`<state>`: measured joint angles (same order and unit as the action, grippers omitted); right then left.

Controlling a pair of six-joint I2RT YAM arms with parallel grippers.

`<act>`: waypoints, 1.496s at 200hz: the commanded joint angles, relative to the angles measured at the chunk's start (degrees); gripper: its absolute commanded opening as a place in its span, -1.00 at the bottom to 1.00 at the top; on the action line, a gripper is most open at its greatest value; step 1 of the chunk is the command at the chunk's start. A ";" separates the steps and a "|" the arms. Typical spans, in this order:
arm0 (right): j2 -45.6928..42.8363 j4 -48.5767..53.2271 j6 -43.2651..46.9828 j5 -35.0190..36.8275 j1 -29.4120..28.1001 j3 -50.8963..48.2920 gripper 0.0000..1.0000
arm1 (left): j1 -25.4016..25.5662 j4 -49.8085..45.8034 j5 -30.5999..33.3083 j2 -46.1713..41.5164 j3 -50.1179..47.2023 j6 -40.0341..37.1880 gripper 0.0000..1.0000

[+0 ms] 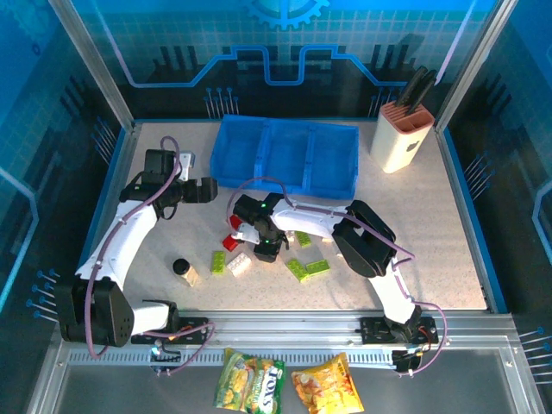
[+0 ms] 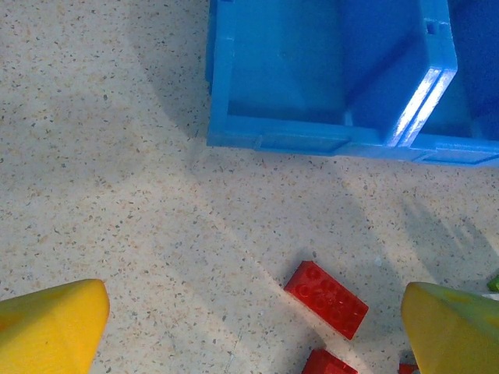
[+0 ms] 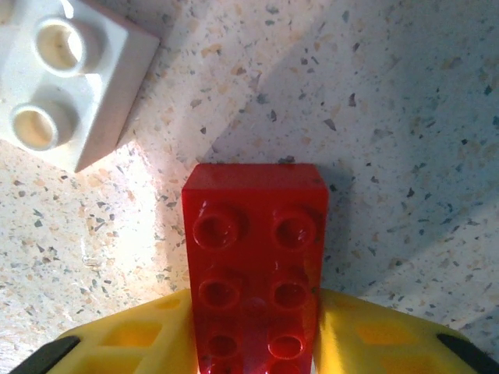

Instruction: Sort the legos into containers by color

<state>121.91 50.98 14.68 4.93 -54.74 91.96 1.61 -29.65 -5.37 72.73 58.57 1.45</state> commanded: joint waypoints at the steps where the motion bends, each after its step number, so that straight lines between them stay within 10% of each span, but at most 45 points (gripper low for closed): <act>1: -0.15 1.47 0.61 0.52 -0.45 0.67 -0.28 | -0.47 0.47 0.40 -1.44 -0.91 -0.66 0.95; 125: -11.13 3.20 -7.86 -3.81 3.16 0.07 -0.42 | -0.56 0.66 0.49 -1.70 -0.97 -0.87 0.95; 215: -18.81 4.88 -31.80 -0.21 19.54 -0.76 -0.43 | -0.65 0.82 0.02 -1.45 -0.93 -0.75 0.95; 299: -8.09 4.49 -33.35 4.32 33.29 8.84 -0.54 | -0.73 0.56 0.00 -1.81 -0.91 -0.77 0.95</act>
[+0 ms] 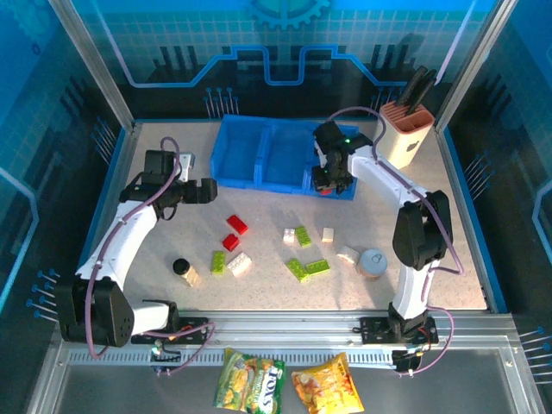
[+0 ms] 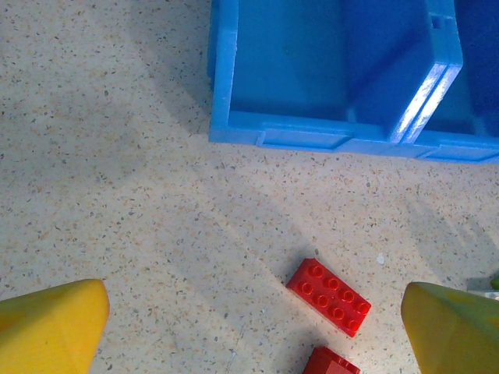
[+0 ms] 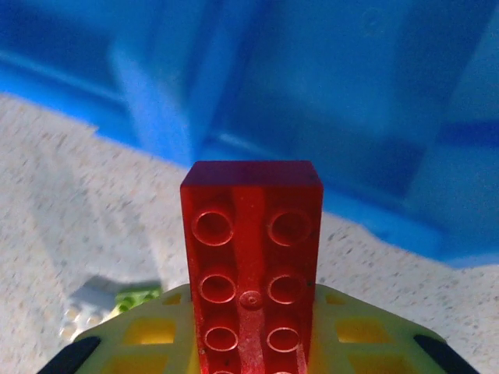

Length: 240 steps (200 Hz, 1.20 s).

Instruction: Sort the legos into containers by color

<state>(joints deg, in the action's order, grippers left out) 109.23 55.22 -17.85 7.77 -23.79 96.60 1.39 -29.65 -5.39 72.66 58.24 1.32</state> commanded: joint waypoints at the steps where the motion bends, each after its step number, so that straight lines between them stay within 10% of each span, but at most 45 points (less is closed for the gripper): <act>1: 4.85 0.24 -0.80 1.47 2.48 4.43 -0.53 | -0.51 0.60 0.03 -1.83 -0.58 -0.63 0.95; 141: 29.77 2.20 -4.62 3.25 8.09 29.48 -0.47 | -0.60 0.56 -0.63 -1.39 -0.67 -0.45 0.95; 240: 31.30 3.29 -4.43 3.25 8.76 32.04 -0.23 | -0.64 0.45 -0.91 -1.30 -0.67 -0.40 0.95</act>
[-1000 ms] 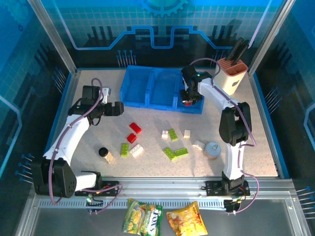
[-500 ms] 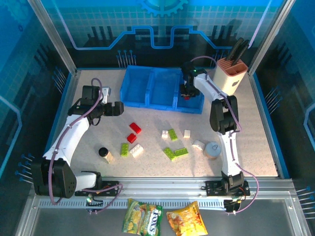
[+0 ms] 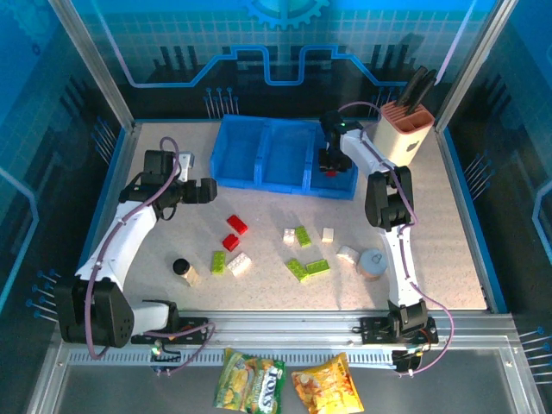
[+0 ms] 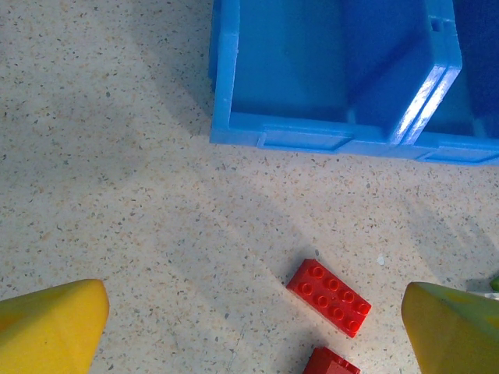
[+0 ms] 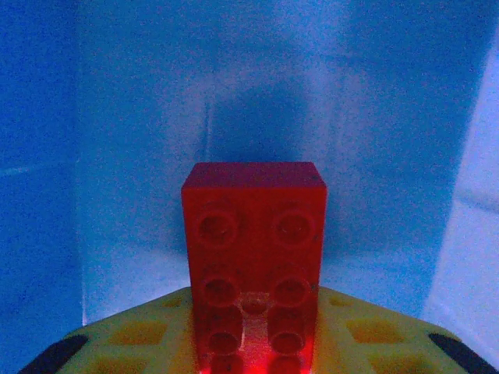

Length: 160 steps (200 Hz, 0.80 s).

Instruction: Sort the legos into containers by color

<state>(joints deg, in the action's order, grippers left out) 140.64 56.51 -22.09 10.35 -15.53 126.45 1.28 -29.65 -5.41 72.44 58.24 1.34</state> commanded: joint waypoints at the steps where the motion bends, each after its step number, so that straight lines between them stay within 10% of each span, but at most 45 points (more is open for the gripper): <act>1: -0.10 2.06 -0.21 0.70 0.50 2.25 -0.23 | -0.51 0.41 -0.86 -1.08 -0.67 -0.44 0.95; 160: -12.69 7.31 2.12 0.57 -2.25 -0.61 -0.13 | -0.31 -0.84 -0.83 0.35 0.30 1.42 0.89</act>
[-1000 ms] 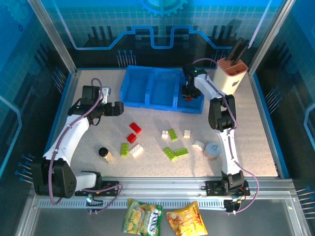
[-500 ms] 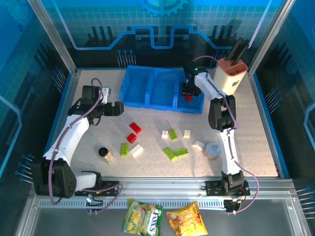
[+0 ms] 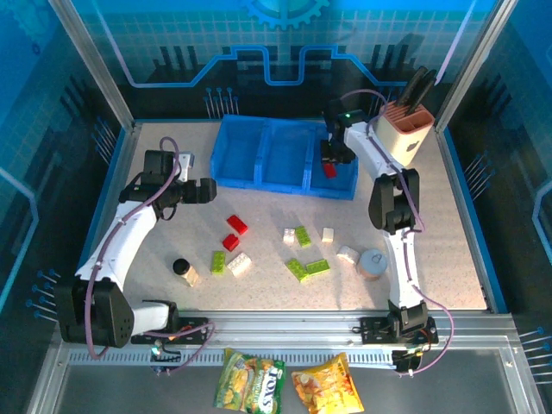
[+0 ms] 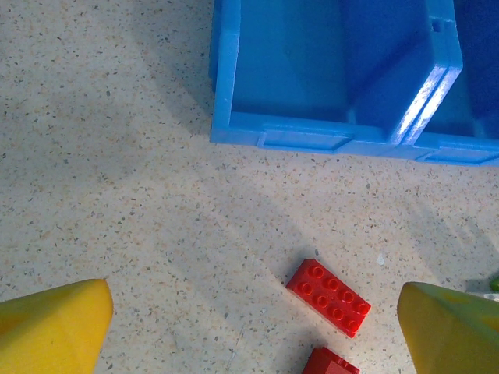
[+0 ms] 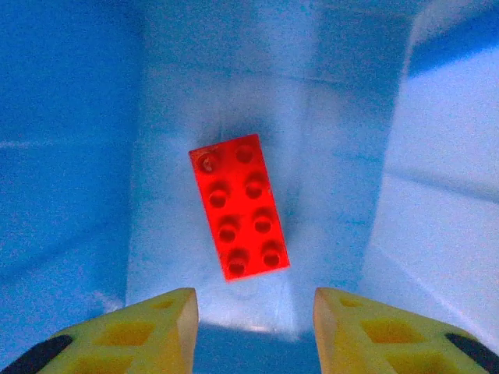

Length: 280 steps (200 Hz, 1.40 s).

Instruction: Sort the legos into containers by color

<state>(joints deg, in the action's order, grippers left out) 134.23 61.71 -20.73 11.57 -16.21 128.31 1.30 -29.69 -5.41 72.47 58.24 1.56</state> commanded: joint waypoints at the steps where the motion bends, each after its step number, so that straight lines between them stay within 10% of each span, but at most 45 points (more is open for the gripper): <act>1: -6.41 2.10 0.77 -0.67 -1.56 -2.59 -0.14 | -0.33 -0.84 -0.87 0.32 0.30 1.18 0.89; 280: -43.82 -7.92 -2.16 -1.64 -12.88 -51.84 -0.16 | 24.20 -14.91 0.66 8.77 -2.22 16.25 0.42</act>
<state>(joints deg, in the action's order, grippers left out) 92.79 54.48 -21.71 10.24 -28.60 77.89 22.90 -41.87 -4.78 81.84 58.37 14.17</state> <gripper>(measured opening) 0.420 0.723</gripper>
